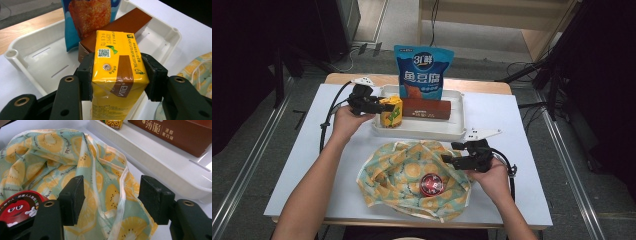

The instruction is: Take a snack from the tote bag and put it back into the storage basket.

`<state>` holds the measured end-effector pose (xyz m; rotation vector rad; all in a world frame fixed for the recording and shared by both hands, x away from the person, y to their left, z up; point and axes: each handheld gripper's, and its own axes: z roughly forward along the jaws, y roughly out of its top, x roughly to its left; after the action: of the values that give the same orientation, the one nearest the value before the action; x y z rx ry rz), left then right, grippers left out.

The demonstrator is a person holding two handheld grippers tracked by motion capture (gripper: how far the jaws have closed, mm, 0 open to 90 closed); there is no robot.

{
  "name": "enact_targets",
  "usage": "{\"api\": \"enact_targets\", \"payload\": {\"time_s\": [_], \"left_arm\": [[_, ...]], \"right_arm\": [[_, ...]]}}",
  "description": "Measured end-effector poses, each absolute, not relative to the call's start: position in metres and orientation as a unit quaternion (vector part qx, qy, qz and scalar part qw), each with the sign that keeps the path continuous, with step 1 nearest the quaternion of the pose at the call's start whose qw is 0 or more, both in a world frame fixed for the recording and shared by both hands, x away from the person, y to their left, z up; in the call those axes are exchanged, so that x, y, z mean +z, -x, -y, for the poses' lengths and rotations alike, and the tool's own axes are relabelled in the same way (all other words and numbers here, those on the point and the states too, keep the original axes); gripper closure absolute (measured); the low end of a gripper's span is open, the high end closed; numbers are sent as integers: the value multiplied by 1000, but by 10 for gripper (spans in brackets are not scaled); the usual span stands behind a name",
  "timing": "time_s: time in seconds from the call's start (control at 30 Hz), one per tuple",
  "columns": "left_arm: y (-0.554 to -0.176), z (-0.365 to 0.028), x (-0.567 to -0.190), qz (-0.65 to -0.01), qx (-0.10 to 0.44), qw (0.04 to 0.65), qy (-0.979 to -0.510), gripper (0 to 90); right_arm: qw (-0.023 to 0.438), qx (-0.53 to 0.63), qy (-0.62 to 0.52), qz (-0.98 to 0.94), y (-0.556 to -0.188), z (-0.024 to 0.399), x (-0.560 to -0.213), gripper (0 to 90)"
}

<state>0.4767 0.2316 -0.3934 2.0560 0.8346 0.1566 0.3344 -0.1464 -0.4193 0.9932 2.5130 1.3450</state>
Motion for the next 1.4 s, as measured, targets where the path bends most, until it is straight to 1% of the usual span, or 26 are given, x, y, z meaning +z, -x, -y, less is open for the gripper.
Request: {"api": "enact_targets", "payload": {"time_s": [0.43, 0.73, 0.87, 0.97, 1.07, 1.4], "left_arm": [[-471, -237, -397, -335, 53, 444, -830, 508], [-466, -237, -398, -330, 57, 436, -835, 501], [-467, -237, -398, -334, 45, 434, -835, 483], [-465, -235, -397, -331, 42, 436, -836, 437], [-462, -235, -393, -332, 54, 437, -834, 424], [-450, -250, -383, -344, 60, 437, -829, 404]], "right_arm": [[60, 444, -327, -832, -334, 145, -420, 382], [61, 445, -325, -832, -334, 147, -420, 382], [60, 445, -324, -833, -334, 146, -420, 381], [60, 444, -323, -833, -334, 146, -420, 381], [62, 445, -322, -833, -334, 146, -419, 381], [62, 448, -319, -833, -335, 145, -417, 381]]}}
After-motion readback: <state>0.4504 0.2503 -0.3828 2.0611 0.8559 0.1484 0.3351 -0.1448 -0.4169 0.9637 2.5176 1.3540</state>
